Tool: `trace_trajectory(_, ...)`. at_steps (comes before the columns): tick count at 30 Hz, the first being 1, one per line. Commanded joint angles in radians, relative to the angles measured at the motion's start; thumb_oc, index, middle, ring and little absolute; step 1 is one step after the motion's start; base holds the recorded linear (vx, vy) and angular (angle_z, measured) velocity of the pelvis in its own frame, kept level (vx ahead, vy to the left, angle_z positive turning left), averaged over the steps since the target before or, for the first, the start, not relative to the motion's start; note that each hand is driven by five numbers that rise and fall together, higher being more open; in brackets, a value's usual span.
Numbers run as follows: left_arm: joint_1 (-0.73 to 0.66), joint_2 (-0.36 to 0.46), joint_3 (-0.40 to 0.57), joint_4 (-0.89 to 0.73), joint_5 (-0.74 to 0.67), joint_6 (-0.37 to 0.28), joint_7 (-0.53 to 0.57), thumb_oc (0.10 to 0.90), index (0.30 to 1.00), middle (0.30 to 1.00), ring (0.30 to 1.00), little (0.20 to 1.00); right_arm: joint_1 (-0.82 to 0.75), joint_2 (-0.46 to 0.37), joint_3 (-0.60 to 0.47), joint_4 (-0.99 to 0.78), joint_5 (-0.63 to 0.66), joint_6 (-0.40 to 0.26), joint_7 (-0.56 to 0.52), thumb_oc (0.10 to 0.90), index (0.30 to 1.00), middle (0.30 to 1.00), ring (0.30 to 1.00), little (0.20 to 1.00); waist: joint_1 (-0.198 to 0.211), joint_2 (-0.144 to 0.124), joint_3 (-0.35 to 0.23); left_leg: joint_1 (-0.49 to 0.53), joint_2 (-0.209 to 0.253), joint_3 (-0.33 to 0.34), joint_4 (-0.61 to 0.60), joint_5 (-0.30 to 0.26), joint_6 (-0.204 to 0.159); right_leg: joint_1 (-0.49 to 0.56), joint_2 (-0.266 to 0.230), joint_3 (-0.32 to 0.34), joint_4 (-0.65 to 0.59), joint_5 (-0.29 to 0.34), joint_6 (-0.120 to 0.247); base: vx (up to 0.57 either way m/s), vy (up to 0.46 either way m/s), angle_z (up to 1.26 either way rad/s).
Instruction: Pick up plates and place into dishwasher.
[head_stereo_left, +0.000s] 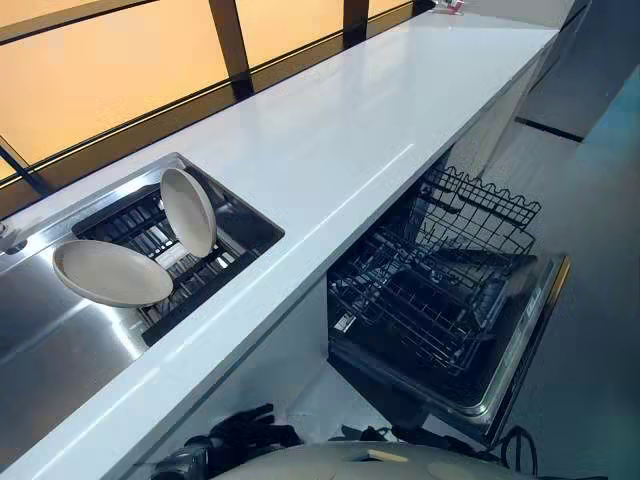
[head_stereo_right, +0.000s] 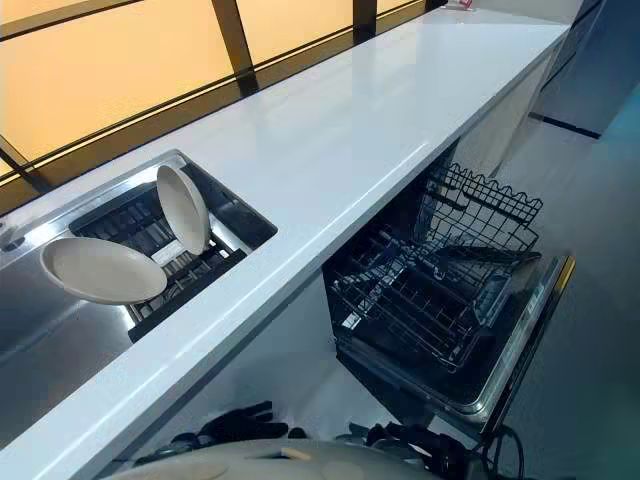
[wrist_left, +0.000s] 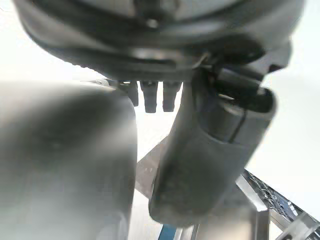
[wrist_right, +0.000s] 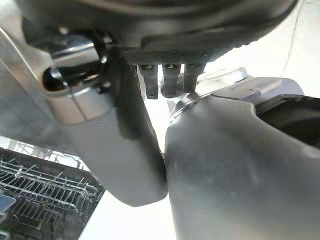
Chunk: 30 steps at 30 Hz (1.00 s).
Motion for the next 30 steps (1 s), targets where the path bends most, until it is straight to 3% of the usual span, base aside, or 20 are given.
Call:
trace_trajectory(1, -0.048, -0.027, 0.003, 0.051, 0.023, -0.025, -0.038, 0.8, 0.9, 0.9, 0.9, 0.9, -0.053, 0.015, 0.005, 0.085, -0.004, 0.004, 0.038, 0.8, 0.9, 0.9, 0.9, 0.9, 0.011, 0.013, 0.022, 0.04, -0.103, 0.023, 0.029, -0.151, 0.062, 0.009, 0.015, -0.012, 0.097, -0.131, 0.05, 0.3, -0.385, 0.46)
trace_trajectory(8, -0.046, -0.032, 0.022, 0.042, -0.091, -0.033, -0.057, 0.8, 0.9, 0.9, 0.9, 0.9, -0.054, 0.014, 0.002, 0.095, -0.005, 0.004, 0.039, 0.8, 0.9, 0.9, 0.9, 0.9, 0.014, 0.014, 0.019, 0.044, -0.103, 0.019, 0.025, -0.149, 0.06, 0.015, 0.016, -0.013, 0.094, -0.131, 0.05, 0.0, 0.0, 0.0)
trace_trajectory(12, -0.049, -0.048, 0.073, -0.035, -0.325, 0.028, -0.172, 0.8, 0.9, 0.9, 0.9, 0.9, -0.06, 0.013, -0.009, 0.087, -0.009, 0.016, 0.035, 0.8, 0.9, 0.9, 0.9, 0.9, 0.02, 0.013, 0.021, 0.043, -0.104, 0.015, 0.024, -0.15, 0.058, 0.013, 0.014, -0.012, 0.095, -0.13, 0.052, 0.0, 0.0, 0.0)
trace_trajectory(16, -0.039, -0.065, 0.077, -0.253, -0.512, 0.202, -0.486, 0.8, 0.9, 0.9, 0.9, 0.9, -0.067, -0.002, -0.039, 0.081, -0.023, 0.029, 0.047, 0.8, 0.9, 0.9, 0.9, 0.9, 0.036, 0.015, 0.03, 0.038, -0.104, 0.009, 0.02, -0.15, 0.055, 0.007, 0.012, -0.016, 0.096, -0.123, 0.054, -0.03, 0.001, 0.02)
trace_trajectory(18, -0.037, -0.076, 0.085, -0.31, -0.497, 0.247, -0.678, 0.8, 0.9, 0.9, 0.9, 0.9, -0.073, -0.014, -0.056, 0.094, -0.035, 0.028, 0.064, 0.8, 0.9, 0.9, 0.9, 0.9, 0.043, 0.016, 0.032, 0.037, -0.103, 0.004, 0.017, -0.15, 0.056, 0.005, 0.011, -0.018, 0.094, -0.121, 0.054, -0.02, -0.002, 0.05)
trace_trajectory(20, -0.031, -0.085, 0.082, -0.347, -0.459, 0.231, -0.842, 0.8, 0.9, 0.9, 0.9, 0.9, -0.077, -0.021, -0.07, 0.107, -0.051, 0.023, 0.078, 0.8, 0.9, 0.9, 0.9, 0.9, 0.047, 0.016, 0.032, 0.037, -0.102, 0.001, 0.015, -0.152, 0.056, 0.004, 0.011, -0.017, 0.093, -0.12, 0.055, -0.01, -0.009, 0.05)
trace_trajectory(21, -0.026, -0.09, 0.072, -0.373, -0.455, 0.192, -0.908, 0.8, 0.9, 0.9, 0.9, 0.9, -0.078, -0.022, -0.075, 0.115, -0.061, 0.018, 0.083, 0.8, 0.9, 0.9, 0.9, 0.9, 0.049, 0.015, 0.032, 0.038, -0.101, -0.001, 0.013, -0.152, 0.056, 0.004, 0.011, -0.017, 0.094, -0.119, 0.056, 0.01, -0.011, 0.05)
trace_trajectory(23, -0.027, -0.091, 0.049, -0.42, -0.452, 0.108, -0.995, 0.8, 0.9, 0.9, 0.9, 0.9, -0.077, -0.022, -0.08, 0.131, -0.068, 0.004, 0.093, 0.8, 0.9, 0.9, 0.9, 0.9, 0.051, 0.015, 0.031, 0.041, -0.101, -0.007, 0.009, -0.153, 0.057, 0.007, 0.011, -0.017, 0.091, -0.118, 0.057, 0.01, -0.006, 0.02)
trace_trajectory(25, -0.034, -0.093, 0.017, -0.501, -0.465, 0.087, -1.084, 0.8, 0.9, 0.9, 0.9, 0.9, -0.077, -0.021, -0.08, 0.146, -0.072, -0.011, 0.1, 0.8, 0.9, 0.9, 0.9, 0.9, 0.051, 0.015, 0.03, 0.045, -0.1, -0.013, 0.007, -0.157, 0.057, 0.009, 0.013, -0.014, 0.088, -0.118, 0.059, 0.0, -0.002, -0.02)
trace_trajectory(30, -0.083, -0.077, -0.107, -0.837, -0.6, 0.148, -1.172, 0.8, 0.9, 0.9, 0.9, 0.9, -0.078, -0.02, -0.066, 0.177, -0.09, -0.041, 0.113, 0.8, 0.9, 0.9, 0.9, 0.9, 0.04, 0.018, 0.028, 0.049, -0.096, -0.013, 0.007, -0.166, 0.059, 0.011, 0.015, -0.001, 0.087, -0.118, 0.061, 0.0, -0.002, -0.02)
